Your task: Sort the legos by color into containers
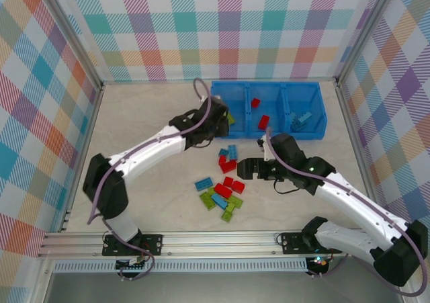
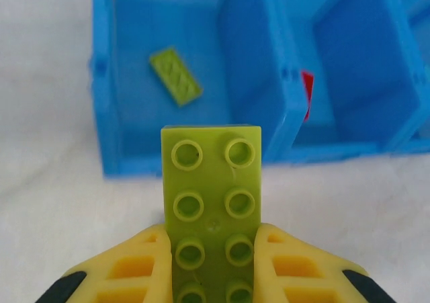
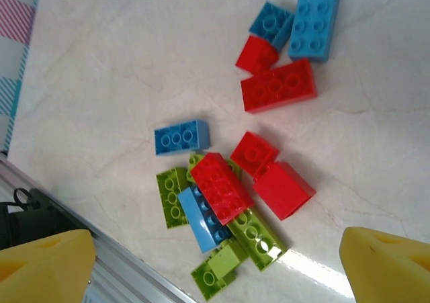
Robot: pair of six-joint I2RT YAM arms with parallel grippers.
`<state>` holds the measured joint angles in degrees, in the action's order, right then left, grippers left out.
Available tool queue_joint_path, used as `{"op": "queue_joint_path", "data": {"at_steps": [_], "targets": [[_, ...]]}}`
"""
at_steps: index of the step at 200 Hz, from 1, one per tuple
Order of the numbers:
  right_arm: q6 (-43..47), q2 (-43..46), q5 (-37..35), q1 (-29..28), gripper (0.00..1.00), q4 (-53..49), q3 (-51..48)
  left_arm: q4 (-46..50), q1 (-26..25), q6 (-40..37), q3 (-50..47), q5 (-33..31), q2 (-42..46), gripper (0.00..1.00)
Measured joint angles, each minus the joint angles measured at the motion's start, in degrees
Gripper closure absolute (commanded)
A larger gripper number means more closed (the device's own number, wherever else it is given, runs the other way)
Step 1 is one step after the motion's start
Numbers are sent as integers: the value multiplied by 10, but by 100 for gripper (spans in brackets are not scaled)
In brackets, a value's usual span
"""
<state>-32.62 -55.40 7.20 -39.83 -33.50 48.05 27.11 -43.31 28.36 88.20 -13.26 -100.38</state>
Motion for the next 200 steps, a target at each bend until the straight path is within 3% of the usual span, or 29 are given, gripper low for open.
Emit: {"op": "queue_joint_path", "data": {"at_steps": [37,58,110,149,200], "targets": [[-2,24,-7,0,6,-5,-1,1,22,-35,161,-4,-169,76],[-9,25,-7,0,6,-13,-5,18,35,-41,234,-3,-249,65],[-13,27,-13,0,6,-22,-8,62,42,-36,287,17,-287,45],[-13,10,-30,0,6,-20,-8,57,40,-35,219,50,-184,45],[-11,-112,-83,0,7,17,7,22,-15,-85,-48,57,182,46]]}}
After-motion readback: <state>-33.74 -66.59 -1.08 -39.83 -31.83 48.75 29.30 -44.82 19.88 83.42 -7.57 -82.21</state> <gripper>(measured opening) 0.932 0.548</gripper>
